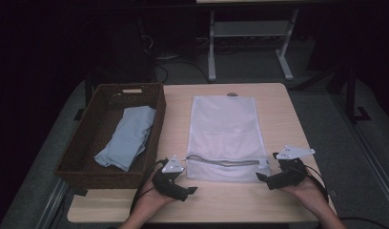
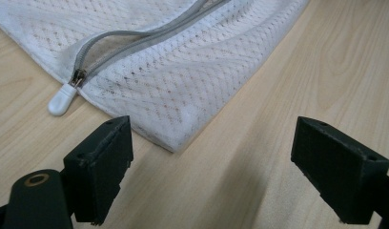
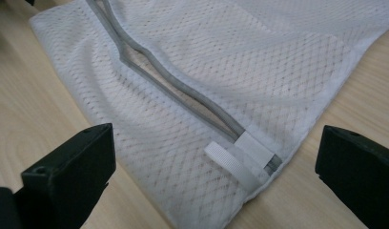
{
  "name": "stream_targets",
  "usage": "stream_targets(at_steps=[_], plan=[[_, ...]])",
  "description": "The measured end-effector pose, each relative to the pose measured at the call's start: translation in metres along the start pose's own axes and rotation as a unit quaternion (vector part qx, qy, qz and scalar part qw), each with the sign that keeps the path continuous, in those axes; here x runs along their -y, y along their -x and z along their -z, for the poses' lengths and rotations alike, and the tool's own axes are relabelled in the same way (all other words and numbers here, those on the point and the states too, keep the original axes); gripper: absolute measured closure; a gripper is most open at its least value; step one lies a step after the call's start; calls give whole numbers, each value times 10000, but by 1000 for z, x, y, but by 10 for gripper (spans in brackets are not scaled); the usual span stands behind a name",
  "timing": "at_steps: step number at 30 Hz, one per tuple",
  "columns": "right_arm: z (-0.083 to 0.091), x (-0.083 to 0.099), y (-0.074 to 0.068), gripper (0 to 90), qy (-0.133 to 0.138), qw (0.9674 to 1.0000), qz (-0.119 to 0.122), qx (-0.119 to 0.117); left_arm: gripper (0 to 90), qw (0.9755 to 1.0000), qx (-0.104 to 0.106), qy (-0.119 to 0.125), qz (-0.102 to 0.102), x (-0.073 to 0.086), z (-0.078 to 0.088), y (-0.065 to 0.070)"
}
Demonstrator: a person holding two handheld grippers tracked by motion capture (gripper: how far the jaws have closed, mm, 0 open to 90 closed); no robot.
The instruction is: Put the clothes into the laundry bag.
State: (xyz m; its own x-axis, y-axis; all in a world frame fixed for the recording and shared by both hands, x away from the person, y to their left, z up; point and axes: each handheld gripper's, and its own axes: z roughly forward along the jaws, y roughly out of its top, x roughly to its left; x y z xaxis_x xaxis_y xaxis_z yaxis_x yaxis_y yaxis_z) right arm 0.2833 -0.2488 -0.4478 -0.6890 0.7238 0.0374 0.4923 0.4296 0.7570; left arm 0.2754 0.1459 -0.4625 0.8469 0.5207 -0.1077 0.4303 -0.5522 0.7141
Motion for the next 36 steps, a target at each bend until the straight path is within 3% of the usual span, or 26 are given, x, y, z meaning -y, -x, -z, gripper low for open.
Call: stream_targets(at_steps=[3,14,21,27,36], plan=[[-2,-2,2,0,37,10000,-79,-35,137,10000,11,10,-4,0,0,0],[-12,-25,12,18,-59,9999,4,-114,137,10000,41,22,46,0,0,0],[-18,-40,21,94,-219,9996,-6,-151,137,9999,83,31,78,1,1,0],[-28,-56,34,152,-466,9987,-171,-118,137,9999,100,29,81,1,1,0],[-39,-74,47,232,-514,9981,-322,-122,137,9999,107,32,78,1,1,0]])
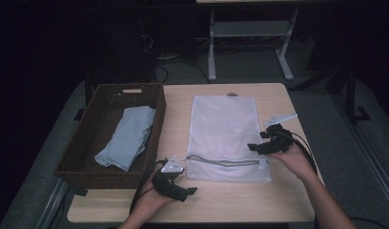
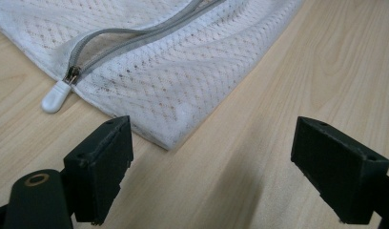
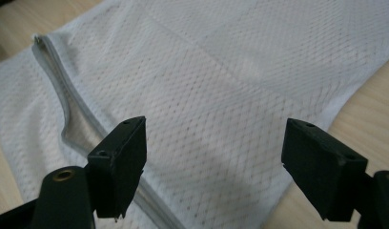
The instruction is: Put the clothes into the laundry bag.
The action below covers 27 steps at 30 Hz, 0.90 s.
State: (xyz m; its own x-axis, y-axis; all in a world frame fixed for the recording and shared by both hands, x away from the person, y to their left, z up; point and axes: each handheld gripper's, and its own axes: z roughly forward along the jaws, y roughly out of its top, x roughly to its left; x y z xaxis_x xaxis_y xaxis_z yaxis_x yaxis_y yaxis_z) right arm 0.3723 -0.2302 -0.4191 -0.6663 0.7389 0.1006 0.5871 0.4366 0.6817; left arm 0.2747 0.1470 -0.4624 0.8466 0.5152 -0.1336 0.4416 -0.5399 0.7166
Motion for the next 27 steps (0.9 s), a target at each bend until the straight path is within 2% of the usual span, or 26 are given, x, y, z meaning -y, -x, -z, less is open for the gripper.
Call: stream_targets(at_steps=[2,3,4,5,8,10,11,12,14,16,18,21,23,25,27], plan=[[-2,-8,5,287,21,10000,-82,16,137,10000,-2,-5,-6,0,0,0],[-2,-8,5,287,21,10000,-82,16,137,10000,-2,-5,-6,0,0,0],[-2,-13,11,348,-8,9999,-155,56,137,10000,-2,-3,-6,0,0,0],[-2,-14,12,368,-28,9998,-142,101,138,10000,-2,3,-9,0,0,0],[-2,-17,16,403,31,9998,-171,128,137,10000,1,1,-16,0,0,0],[-2,-19,20,424,81,9995,-274,105,137,10000,3,2,-18,0,0,0],[-6,-22,27,463,-81,9992,-388,30,137,10000,-1,-4,-21,0,0,1],[-8,-23,29,477,-125,9989,-447,-4,137,10000,-6,-7,-24,0,0,1],[-11,-24,31,492,-166,9987,-478,6,137,10000,-17,-9,-31,0,0,1],[-18,-24,35,555,-185,9986,-500,63,137,10000,-20,-8,-31,0,0,1],[-21,-24,37,576,-213,9983,-538,77,137,10000,-15,-3,-27,0,0,1],[-30,-21,46,643,-311,9968,-737,45,138,10000,-3,10,-21,0,0,1],[-31,-20,48,666,-321,9964,-777,65,138,10000,-4,15,-17,0,1,1],[-34,-18,53,772,-390,9953,-872,135,139,10000,-4,13,-15,0,1,0],[-37,-16,55,825,-471,9947,-906,147,139,10000,-9,10,-18,0,0,0]])
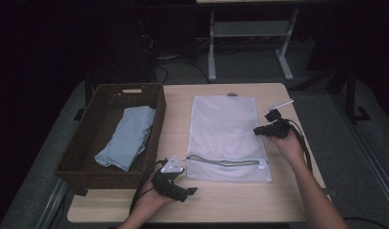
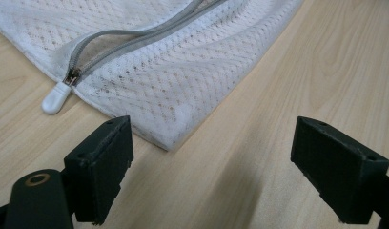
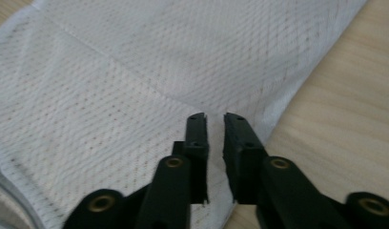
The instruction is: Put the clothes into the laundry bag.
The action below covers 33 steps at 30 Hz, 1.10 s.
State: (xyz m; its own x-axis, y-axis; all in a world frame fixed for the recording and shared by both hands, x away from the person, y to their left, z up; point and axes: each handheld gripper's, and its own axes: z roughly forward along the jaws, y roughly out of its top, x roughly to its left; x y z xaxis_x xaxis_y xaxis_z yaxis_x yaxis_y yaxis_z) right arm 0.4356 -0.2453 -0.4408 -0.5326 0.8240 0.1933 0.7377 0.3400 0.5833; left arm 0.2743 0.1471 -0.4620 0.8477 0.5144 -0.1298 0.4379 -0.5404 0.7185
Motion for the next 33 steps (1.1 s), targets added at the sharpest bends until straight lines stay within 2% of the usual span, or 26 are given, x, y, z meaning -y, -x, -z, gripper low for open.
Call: stream_targets(at_steps=[5,12,16,23,33], plan=[[-7,1,3,892,-76,9999,3,92,139,10000,-5,-12,6,0,-1,0],[-13,3,4,893,-242,9996,52,160,140,10000,2,-24,12,0,-1,-1],[-17,4,3,893,-406,9987,139,286,141,10000,-9,-33,7,0,-1,0],[-14,5,4,894,-468,9969,291,568,141,10000,-7,-36,12,0,-1,0],[-6,10,17,894,-518,9949,227,831,141,10000,-14,-51,12,1,-2,-1]])
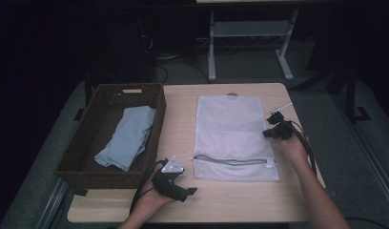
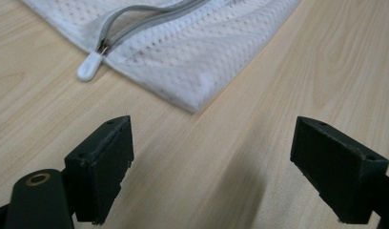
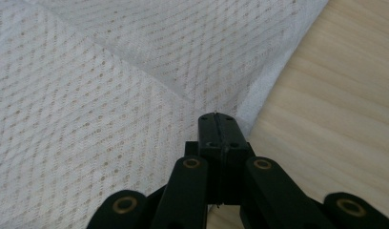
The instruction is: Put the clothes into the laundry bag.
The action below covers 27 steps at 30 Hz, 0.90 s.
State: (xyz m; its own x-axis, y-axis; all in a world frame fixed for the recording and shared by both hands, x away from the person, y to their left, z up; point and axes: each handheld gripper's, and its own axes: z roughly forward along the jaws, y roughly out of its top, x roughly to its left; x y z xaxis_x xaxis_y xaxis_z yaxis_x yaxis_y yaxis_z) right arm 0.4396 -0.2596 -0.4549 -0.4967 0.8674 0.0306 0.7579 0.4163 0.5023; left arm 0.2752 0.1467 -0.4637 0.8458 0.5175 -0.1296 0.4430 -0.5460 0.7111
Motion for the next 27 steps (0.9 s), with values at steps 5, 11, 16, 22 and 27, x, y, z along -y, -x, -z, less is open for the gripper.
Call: stream_targets(at_steps=[5,11,16,22,27], plan=[[4,5,10,894,-29,9999,-94,103,141,10000,-3,-2,-2,0,0,0],[8,11,22,894,-39,9996,-227,180,141,10000,0,3,-4,0,0,0],[10,15,30,894,-44,9991,-320,259,141,10000,2,-16,-12,0,0,1],[13,20,40,894,-54,9985,-458,305,141,10000,-4,-31,-14,0,0,1],[17,25,50,894,-73,9975,-578,394,141,10000,-18,-43,-8,0,0,1]])
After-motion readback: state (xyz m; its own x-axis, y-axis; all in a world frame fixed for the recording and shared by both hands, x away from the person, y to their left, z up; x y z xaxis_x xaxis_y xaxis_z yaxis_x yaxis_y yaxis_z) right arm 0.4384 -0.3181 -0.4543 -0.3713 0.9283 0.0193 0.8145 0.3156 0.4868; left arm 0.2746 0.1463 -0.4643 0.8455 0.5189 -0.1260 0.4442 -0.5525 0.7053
